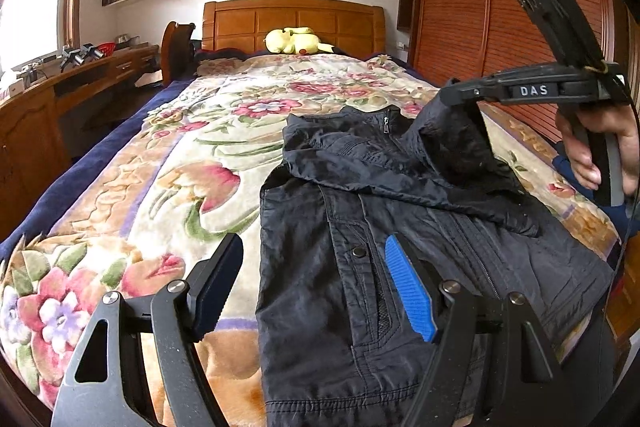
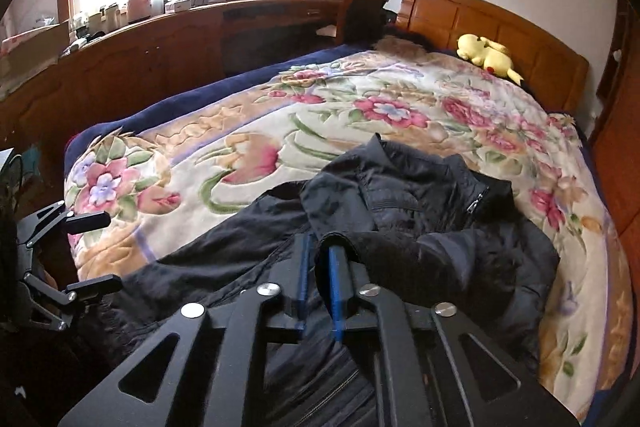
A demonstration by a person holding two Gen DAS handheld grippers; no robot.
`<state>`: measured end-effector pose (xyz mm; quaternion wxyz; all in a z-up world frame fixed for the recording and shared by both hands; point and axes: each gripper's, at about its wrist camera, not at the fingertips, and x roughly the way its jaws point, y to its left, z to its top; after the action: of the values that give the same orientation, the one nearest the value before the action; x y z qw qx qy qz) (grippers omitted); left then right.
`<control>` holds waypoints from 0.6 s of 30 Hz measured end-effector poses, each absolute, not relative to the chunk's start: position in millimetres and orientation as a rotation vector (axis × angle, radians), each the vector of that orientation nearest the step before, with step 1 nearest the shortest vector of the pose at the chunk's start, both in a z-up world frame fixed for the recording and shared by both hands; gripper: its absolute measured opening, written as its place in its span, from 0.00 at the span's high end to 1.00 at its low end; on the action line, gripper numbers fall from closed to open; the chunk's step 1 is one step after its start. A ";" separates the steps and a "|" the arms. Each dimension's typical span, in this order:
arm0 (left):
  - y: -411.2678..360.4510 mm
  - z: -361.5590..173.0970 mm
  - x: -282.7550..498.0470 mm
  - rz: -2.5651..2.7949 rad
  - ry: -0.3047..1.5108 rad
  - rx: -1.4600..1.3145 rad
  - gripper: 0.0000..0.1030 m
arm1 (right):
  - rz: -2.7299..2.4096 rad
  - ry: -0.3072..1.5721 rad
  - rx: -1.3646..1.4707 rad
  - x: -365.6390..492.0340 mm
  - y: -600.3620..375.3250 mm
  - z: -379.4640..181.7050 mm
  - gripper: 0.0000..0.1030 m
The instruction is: Fold large clothes
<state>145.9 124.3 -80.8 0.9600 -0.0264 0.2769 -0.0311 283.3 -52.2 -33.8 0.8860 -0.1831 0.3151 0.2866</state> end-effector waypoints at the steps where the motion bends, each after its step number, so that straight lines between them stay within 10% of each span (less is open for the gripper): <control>1: 124.0 -80.9 146.2 -0.064 0.562 -0.053 0.28 | 0.595 0.649 -0.389 281.6 -54.1 -26.9 0.75; 5: 119.7 -81.6 147.2 -0.069 0.563 -0.044 0.28 | 0.594 0.608 -0.420 263.9 -53.9 -13.7 0.58; 18: 112.7 -82.2 150.2 -0.071 0.569 -0.031 0.28 | 0.509 0.712 -0.334 280.0 -87.2 -60.7 0.57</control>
<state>150.2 112.7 -82.2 0.9591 -0.0153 0.2805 -0.0352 280.0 -87.2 -60.7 0.8923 -0.1607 0.3431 0.2453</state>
